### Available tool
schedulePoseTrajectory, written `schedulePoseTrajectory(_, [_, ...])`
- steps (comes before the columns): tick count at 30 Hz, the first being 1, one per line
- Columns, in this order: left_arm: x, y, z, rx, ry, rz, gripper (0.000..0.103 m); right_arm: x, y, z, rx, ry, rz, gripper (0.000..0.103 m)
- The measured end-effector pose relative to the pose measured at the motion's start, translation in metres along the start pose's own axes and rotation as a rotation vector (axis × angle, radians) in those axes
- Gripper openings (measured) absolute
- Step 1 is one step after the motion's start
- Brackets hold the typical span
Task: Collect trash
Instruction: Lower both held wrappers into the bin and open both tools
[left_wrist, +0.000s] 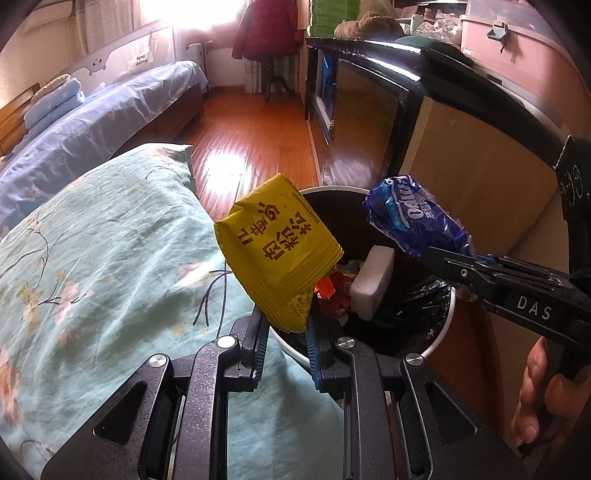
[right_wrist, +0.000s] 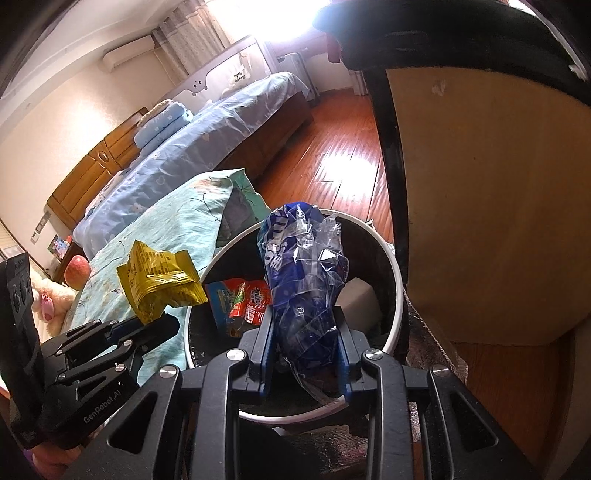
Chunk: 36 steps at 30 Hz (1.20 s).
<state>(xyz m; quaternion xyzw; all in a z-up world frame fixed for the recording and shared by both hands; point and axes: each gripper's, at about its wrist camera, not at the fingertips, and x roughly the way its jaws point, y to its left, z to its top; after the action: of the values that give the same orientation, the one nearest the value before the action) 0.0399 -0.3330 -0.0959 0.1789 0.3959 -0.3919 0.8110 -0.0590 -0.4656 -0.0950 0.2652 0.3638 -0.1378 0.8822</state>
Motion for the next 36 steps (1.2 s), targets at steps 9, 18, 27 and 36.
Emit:
schedulePoseTrajectory(9, [0.003, 0.000, 0.000, -0.002, 0.004, -0.002, 0.017, 0.002, 0.000, 0.003, 0.000, 0.004, 0.001, 0.029])
schedulePoseTrajectory(18, [0.007, -0.003, 0.001, -0.004, 0.011, -0.005, 0.017, 0.003, -0.003, 0.003, 0.006, 0.013, -0.001, 0.029])
schedulePoseTrajectory(27, [0.011, -0.001, 0.003, 0.006, 0.024, -0.007, 0.017, 0.002, -0.005, 0.004, 0.006, 0.011, 0.010, 0.030])
schedulePoseTrajectory(36, [0.017, -0.003, 0.007, 0.011, 0.032, -0.002, 0.017, 0.001, -0.006, 0.003, 0.000, 0.016, 0.015, 0.030])
